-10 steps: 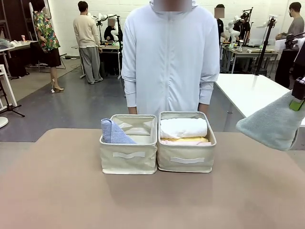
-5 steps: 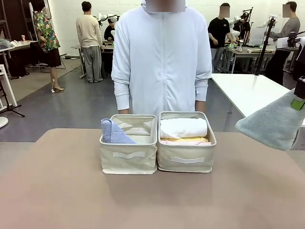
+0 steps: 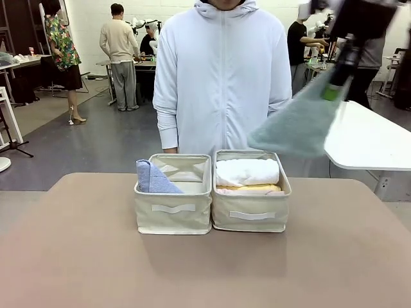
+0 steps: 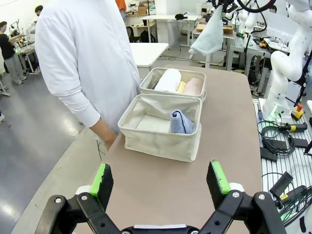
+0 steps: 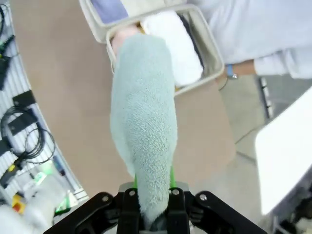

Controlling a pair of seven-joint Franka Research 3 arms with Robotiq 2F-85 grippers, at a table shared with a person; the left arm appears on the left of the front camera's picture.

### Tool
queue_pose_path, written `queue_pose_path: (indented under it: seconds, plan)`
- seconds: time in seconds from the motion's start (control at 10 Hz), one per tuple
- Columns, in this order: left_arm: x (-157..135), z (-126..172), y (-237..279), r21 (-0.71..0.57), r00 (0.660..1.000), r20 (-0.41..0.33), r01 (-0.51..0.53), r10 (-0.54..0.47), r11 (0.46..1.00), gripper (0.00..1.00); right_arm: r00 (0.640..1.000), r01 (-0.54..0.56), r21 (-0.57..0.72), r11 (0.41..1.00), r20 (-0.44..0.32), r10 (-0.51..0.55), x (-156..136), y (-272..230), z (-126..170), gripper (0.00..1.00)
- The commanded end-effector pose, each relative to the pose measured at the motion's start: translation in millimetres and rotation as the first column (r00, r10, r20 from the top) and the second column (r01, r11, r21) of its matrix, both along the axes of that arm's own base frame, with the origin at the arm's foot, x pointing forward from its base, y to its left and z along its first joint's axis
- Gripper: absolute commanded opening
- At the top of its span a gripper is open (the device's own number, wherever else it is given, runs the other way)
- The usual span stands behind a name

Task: Sort the towels based on their folding style.
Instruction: Pick up another triangle-folded towel from the table and place it in the left Fabric basket.

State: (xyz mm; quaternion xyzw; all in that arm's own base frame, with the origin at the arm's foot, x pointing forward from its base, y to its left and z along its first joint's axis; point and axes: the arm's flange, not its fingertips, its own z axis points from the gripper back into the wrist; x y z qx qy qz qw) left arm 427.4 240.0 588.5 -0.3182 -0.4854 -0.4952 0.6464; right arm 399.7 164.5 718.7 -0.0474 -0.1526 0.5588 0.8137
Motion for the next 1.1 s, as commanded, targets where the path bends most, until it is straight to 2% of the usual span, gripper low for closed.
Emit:
queue_pose_path:
  seconds: [0.0,0.3,0.4,0.5,1.0]
  plan:
    - [-1,1,1,-0.011,1.000,0.010,-0.006,0.006,1.000,1.00,0.997,-0.067,-0.022,0.998,-0.050,0.066,38,33,8,0.19]
    - [-1,1,1,-0.011,1.000,0.010,-0.006,0.006,1.000,1.00,0.991,-0.117,-0.002,0.993,-0.071,0.117,57,85,1,0.19]
    - [-1,1,1,-0.011,1.000,0.010,-0.006,0.006,1.000,1.00,0.993,-0.087,-0.008,0.996,-0.081,0.086,57,80,-1,0.19]
    - [-1,1,1,-0.011,1.000,0.010,-0.006,0.006,1.000,1.00,0.993,-0.109,-0.026,0.994,-0.052,0.108,56,85,-15,0.19]
    - [-1,1,1,-0.011,1.000,0.010,-0.006,0.006,1.000,1.00,0.993,-0.107,-0.030,0.994,-0.059,0.105,60,87,-13,0.19]
